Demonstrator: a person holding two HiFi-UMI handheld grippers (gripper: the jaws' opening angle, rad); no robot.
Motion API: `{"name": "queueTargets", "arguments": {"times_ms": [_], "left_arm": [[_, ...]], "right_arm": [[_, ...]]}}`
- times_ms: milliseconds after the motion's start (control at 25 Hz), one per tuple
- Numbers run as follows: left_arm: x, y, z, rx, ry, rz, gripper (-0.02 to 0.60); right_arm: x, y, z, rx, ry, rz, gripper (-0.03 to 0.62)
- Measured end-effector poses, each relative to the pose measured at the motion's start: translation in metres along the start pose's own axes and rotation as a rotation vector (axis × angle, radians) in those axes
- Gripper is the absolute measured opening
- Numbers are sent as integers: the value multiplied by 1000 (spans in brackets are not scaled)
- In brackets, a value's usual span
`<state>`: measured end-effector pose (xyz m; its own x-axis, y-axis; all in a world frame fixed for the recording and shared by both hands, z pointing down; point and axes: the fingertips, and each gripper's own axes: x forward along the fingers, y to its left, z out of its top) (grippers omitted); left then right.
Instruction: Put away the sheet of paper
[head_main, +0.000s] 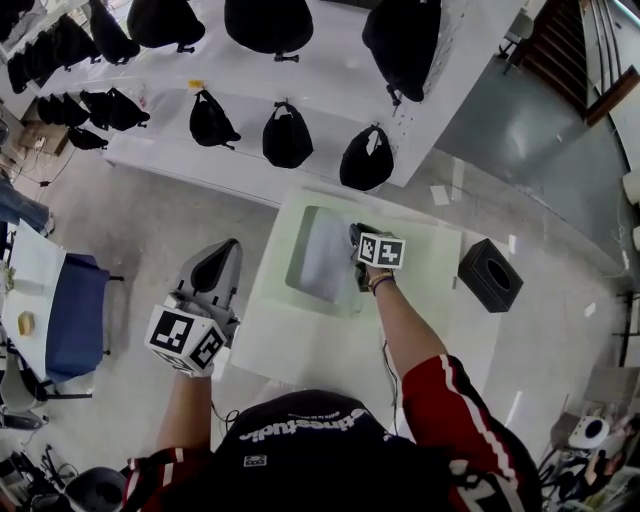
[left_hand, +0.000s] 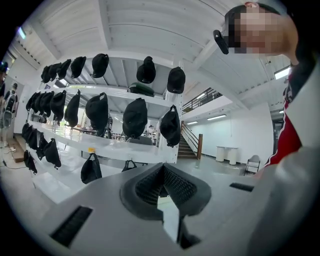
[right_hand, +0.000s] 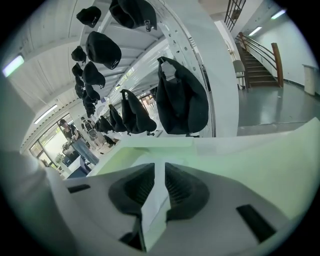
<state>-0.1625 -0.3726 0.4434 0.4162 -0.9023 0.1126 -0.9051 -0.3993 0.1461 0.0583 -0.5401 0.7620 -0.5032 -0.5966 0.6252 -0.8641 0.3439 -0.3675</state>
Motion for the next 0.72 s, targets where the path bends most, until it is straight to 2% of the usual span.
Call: {"name": "queueTargets", "arguments": {"times_ms": [360, 720], "left_arm": [[-11, -1, 1, -9, -22, -37, 3], [-26, -20, 20, -16, -79, -128, 3]], "right_arm": [[-45, -2, 6, 15, -59, -48, 66], [-123, -3, -2, 38, -151, -114, 65]]}}
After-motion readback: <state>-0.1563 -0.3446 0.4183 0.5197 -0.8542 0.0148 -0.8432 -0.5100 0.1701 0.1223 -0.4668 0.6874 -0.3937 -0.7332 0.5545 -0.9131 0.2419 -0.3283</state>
